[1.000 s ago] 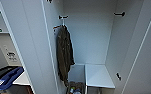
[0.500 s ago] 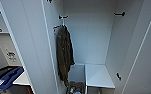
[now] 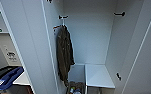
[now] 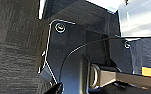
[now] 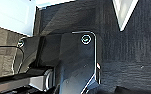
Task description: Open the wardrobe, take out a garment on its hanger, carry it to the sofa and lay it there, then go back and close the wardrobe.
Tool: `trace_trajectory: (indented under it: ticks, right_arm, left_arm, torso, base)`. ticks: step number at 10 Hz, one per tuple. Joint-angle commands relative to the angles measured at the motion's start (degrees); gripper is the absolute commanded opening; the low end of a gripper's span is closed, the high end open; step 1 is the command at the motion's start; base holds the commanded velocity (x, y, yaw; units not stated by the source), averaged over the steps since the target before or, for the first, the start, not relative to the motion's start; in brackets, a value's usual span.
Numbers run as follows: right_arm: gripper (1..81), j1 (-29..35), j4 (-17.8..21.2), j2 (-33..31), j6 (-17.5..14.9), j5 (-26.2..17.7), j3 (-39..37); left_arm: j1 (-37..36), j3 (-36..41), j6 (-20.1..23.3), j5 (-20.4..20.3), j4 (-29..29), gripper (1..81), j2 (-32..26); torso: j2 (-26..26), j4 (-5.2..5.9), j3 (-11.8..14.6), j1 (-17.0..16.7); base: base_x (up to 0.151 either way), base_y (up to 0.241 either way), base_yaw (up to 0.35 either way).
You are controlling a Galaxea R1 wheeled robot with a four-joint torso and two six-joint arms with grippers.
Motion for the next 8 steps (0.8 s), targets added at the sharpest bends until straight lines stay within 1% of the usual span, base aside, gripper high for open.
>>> trace_trajectory:
  ticks: [1,2,3,4,5,8]
  right_arm:
    - [81.1,5.54,6.9,-11.03,2.32,1.29,6.34]
    - [81.1,6.42,7.17,-13.05,4.95,2.51,6.34]
    - [81.1,7.39,7.17,-14.47,7.61,3.93,5.64]
    - [81.1,8.7,7.17,-16.14,9.19,4.02,5.46]
    - [81.1,10.2,7.43,-17.54,10.84,4.02,5.29]
    - [81.1,14.69,7.35,-20.97,19.96,4.11,2.66]
  left_arm:
    - [-1.43,14.64,-0.38,-9.36,0.97,81.1,-17.82]
    - [-2.56,15.79,-2.91,-9.71,0.96,81.1,-20.81]
    - [-4.23,14.83,-6.9,-9.71,0.96,81.1,-22.76]
    - [-5.72,14.39,-11.03,-10.07,1.05,81.1,-25.4]
    - [-7.05,15.0,-13.74,-11.11,1.14,81.1,-28.36]
    - [-11.61,15.53,-20.84,-11.47,1.14,81.1,-34.52]
  torso:
    - [0.0,0.0,0.0,0.0]
    - [0.0,0.0,0.0,0.0]
    - [0.0,0.0,0.0,0.02]
    - [0.0,0.0,0.0,0.02]
    - [0.0,0.0,0.0,0.02]
    - [0.0,0.0,-0.02,0.02]
  base:
    - [0.0,0.0,0.0]
    - [0.0,0.0,0.0]
    - [0.0,0.0,0.0]
    - [0.0,0.0,0.0]
    - [0.0,0.0,0.0]
    - [0.0,0.0,0.0]
